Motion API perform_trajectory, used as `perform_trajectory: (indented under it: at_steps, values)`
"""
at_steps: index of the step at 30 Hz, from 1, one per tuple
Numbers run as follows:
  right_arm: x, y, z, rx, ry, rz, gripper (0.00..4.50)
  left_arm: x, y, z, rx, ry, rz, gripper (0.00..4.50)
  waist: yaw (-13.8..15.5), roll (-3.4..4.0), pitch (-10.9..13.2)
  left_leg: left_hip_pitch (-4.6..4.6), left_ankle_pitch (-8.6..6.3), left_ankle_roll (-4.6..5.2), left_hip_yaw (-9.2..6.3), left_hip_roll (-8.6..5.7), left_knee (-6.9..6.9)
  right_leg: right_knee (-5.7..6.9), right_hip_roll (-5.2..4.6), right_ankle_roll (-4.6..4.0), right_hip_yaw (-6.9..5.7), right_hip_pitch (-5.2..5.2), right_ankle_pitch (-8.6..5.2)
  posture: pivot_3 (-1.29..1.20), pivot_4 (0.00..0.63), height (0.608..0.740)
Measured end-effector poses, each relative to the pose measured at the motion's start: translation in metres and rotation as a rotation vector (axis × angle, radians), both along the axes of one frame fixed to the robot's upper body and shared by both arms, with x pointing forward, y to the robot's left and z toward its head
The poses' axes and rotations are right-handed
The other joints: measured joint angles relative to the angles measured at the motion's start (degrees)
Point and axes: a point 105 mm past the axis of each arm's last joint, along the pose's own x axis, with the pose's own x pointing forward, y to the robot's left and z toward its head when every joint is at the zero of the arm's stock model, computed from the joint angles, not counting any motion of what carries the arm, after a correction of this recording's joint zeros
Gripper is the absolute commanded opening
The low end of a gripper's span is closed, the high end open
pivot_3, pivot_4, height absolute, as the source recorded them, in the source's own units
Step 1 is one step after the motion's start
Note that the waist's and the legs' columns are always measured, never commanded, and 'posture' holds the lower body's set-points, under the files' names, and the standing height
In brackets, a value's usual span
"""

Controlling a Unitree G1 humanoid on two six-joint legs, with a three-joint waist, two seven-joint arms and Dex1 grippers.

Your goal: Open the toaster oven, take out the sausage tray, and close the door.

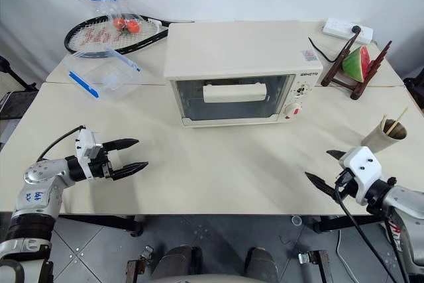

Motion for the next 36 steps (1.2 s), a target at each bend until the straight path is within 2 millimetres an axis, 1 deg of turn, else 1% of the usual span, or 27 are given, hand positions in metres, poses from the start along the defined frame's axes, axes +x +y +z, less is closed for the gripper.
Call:
perform_trajectory:
  at_steps: [3,7,9,12,14,17,18,20,22,25,28,31,33,36]
  values:
    - [0.001,0.0,0.002,-0.006,-0.004,0.002,4.48,0.001,0.003,0.001,0.017,0.004,0.003,4.5,-0.01,0.0,0.0,0.0,0.0,0.0,0.0,0.0,0.0,0.0,0.0,0.0,0.0,-0.01,0.0,0.0,0.15,0.74]
    - [0.002,0.0,0.002,0.006,0.009,-0.004,4.48,0.014,0.007,0.008,0.004,-0.001,0.095,4.5,0.1,0.0,0.0,-0.01,-0.01,0.02,0.0,0.0,0.03,0.01,0.0,0.0,0.01,0.0,0.0,0.0,0.15,0.74]
    - [0.002,0.002,0.004,0.023,0.017,-0.001,4.48,0.012,0.006,0.012,-0.012,-0.014,0.078,4.5,0.01,0.0,0.0,0.0,-0.05,0.02,0.03,0.01,0.03,0.01,0.0,0.0,0.02,-0.01,0.0,0.0,0.15,0.74]
    - [0.004,0.017,0.018,0.035,0.002,0.055,4.48,0.01,-0.001,0.02,-0.071,-0.027,0.039,4.5,-0.11,0.0,0.0,0.0,-0.05,0.02,0.05,0.03,0.03,0.02,0.01,0.0,0.04,-0.04,0.0,0.0,0.15,0.74]
    - [0.009,0.034,0.035,0.05,-0.03,0.117,4.48,0.009,-0.004,0.024,-0.086,-0.036,0.018,4.5,-0.39,0.0,0.0,0.01,-0.05,0.02,0.05,0.05,0.05,0.03,0.02,0.0,0.05,-0.04,0.0,0.0,0.15,0.74]
    - [0.019,0.057,0.053,0.1,-0.054,0.203,4.48,0.007,-0.005,0.025,-0.102,-0.023,0.0,4.5,-0.51,0.0,0.0,0.0,-0.07,0.02,0.06,0.04,0.05,0.01,0.02,0.0,0.05,-0.04,0.0,0.0,0.15,0.74]
    - [0.022,0.061,0.057,0.108,-0.065,0.224,4.48,0.007,-0.006,0.025,-0.112,-0.017,-0.008,4.5,-0.54,0.0,0.0,0.0,-0.07,0.02,0.06,0.04,0.05,0.01,0.02,0.0,0.04,-0.04,0.0,0.0,0.15,0.74]
    - [0.033,0.068,0.065,0.124,-0.067,0.264,4.48,0.006,-0.008,0.027,-0.128,-0.009,-0.029,4.5,-0.57,0.0,0.01,-0.01,-0.08,0.02,0.08,0.04,0.08,0.01,0.02,0.0,0.03,-0.04,0.0,0.0,0.15,0.74]
    - [0.042,0.076,0.069,0.131,-0.055,0.312,4.48,0.007,-0.012,0.034,-0.146,-0.027,-0.057,4.5,-0.33,-0.01,0.01,-0.03,-0.09,0.03,0.07,0.04,0.12,0.01,0.02,0.0,0.02,-0.04,0.0,0.0,0.15,0.74]
    - [0.053,0.084,0.071,0.129,-0.033,0.369,4.48,0.008,-0.015,0.04,-0.167,-0.04,-0.08,4.5,-0.27,-0.01,0.01,-0.04,-0.11,0.04,0.12,0.04,0.12,0.0,0.01,0.0,0.02,-0.06,0.0,0.0,0.15,0.74]
    - [0.069,0.095,0.078,0.132,-0.031,0.435,4.48,0.005,-0.02,0.045,-0.188,-0.047,-0.113,4.5,-0.87,-0.01,0.01,-0.04,-0.11,0.05,0.13,0.04,0.14,0.03,0.02,0.0,0.02,-0.07,0.0,0.0,0.15,0.74]
    - [0.08,0.106,0.088,0.133,-0.052,0.499,4.48,0.001,-0.026,0.055,-0.185,-0.076,-0.149,4.5,-1.44,-0.01,0.01,-0.04,-0.13,0.03,0.12,0.05,0.11,0.01,0.02,0.0,-0.02,-0.07,0.0,0.0,0.15,0.74]
    - [0.084,0.111,0.095,0.137,-0.065,0.524,4.48,-0.003,-0.031,0.061,-0.182,-0.093,-0.172,4.5,-1.58,-0.01,0.02,-0.05,-0.15,0.02,0.12,0.05,0.1,0.0,0.01,0.0,-0.02,-0.08,0.0,0.0,0.15,0.74]
    - [0.083,0.116,0.104,0.132,-0.078,0.567,4.48,-0.012,-0.036,0.065,-0.182,-0.112,-0.193,4.5,-1.62,0.0,0.02,-0.04,-0.15,0.01,0.12,0.06,0.1,0.01,0.01,0.0,-0.02,-0.09,0.0,0.0,0.15,0.74]
